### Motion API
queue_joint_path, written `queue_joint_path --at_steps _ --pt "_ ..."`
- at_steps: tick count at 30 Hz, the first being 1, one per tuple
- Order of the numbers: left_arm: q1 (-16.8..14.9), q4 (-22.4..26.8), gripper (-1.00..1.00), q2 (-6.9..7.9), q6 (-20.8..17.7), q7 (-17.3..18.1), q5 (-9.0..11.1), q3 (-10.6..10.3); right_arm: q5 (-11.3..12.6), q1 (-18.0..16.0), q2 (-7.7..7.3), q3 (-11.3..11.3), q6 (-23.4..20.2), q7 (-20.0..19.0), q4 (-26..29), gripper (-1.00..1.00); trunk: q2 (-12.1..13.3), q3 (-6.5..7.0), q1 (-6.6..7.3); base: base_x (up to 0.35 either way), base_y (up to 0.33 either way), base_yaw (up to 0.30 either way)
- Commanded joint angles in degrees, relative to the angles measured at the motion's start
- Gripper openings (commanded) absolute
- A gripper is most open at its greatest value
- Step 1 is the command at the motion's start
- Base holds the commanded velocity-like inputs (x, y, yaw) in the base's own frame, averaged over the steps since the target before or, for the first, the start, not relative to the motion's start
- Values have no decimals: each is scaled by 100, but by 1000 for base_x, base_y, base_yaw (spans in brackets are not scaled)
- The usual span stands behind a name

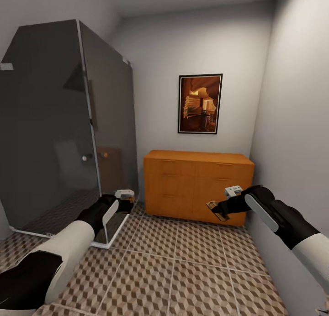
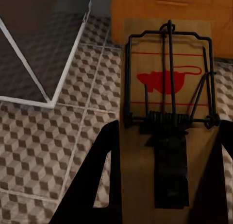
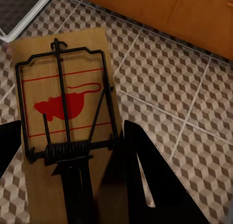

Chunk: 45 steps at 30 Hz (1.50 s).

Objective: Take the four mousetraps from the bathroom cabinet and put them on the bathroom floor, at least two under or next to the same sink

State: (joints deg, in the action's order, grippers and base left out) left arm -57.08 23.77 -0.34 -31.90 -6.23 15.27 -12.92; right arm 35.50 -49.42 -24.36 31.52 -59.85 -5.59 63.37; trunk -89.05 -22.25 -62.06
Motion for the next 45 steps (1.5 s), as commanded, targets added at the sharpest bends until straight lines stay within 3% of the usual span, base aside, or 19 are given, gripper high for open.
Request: queue_joint_path --at_steps 1,4,10,14,20,24,30,33,40,45 --pt "-5 6 -100 67 -25 -57 144 -45 -43 -6 -7 10 -15 -47 7 -100 -5 -7 4 -345 0 271" --pt "-5 -1 -100 264 -30 -55 337 -49 -43 -6 -7 11 -15 -47 5 -100 -5 -7 4 -345 0 271" --pt "-5 -62 -100 457 -26 -23 412 -52 -43 -6 -7 5 -15 -47 4 -100 -5 -7 4 -345 0 271" --pt "-5 -304 -100 653 2 539 379 -53 -44 -6 -7 3 -15 -46 3 -100 -5 -7 4 -345 0 271" --pt "-5 -413 -100 1175 39 1691 398 -55 -43 -6 -13 3 -15 -52 7 -100 -5 -7 4 -311 0 156" --pt "-5 -422 -100 1285 42 1883 411 -58 -42 -6 -10 9 -15 -55 3 -100 -5 -7 4 -177 0 23" --pt "-5 -457 -100 1328 186 1956 407 -59 -35 -6 -7 5 -15 -48 0 -100 -5 -7 4 -35 0 99" --pt "-5 -589 -100 1330 623 1967 405 -61 -35 -6 -4 4 -15 -42 0 -100 -5 -7 4 -7 0 233" --pt "-5 -1421 -100 1302 2208 1971 344 -74 -34 -6 1 9 -15 -27 0 -100 -5 -7 4 -1 0 267" --pt "-5 -1746 -100 1283 2780 1951 326 -83 -34 -6 14 11 -15 -22 0 -100 -5 -7 4 0 0 275"
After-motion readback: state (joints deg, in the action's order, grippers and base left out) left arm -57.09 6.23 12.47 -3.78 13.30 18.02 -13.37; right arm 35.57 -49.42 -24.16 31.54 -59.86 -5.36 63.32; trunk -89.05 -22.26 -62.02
